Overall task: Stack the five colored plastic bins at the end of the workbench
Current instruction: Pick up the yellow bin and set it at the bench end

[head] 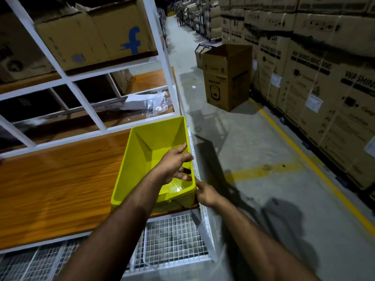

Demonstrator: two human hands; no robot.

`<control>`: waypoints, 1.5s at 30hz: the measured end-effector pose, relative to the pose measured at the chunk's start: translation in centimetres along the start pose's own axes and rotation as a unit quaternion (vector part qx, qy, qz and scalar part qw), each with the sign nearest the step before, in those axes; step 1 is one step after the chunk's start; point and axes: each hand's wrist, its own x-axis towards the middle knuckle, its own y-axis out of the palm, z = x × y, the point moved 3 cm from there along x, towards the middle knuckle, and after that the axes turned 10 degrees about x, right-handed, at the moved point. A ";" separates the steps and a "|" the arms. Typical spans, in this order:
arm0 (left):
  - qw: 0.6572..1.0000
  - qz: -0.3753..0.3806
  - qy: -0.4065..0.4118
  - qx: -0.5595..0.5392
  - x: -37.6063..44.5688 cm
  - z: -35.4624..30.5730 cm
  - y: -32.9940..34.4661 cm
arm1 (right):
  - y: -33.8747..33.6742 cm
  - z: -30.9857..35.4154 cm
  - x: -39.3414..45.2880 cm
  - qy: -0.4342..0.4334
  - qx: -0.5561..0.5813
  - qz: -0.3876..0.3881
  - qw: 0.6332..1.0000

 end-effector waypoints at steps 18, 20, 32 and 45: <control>0.990 -0.089 0.036 0.103 -0.3 1.0 -3.4 | -4.9 3.9 -1.9 -0.038 -0.032 -0.133 0.990; 0.978 -0.111 0.085 0.157 -1.0 1.0 -5.1 | -5.9 6.6 -3.4 -0.071 -0.044 -0.149 0.985; 0.863 -0.262 0.209 0.379 -8.7 4.6 -16.8 | 2.3 19.4 -5.0 -0.241 -0.369 -0.113 0.891; 0.832 -0.343 0.047 0.433 -22.0 25.1 -42.6 | 33.5 26.6 -0.4 -0.263 -0.529 -0.054 0.805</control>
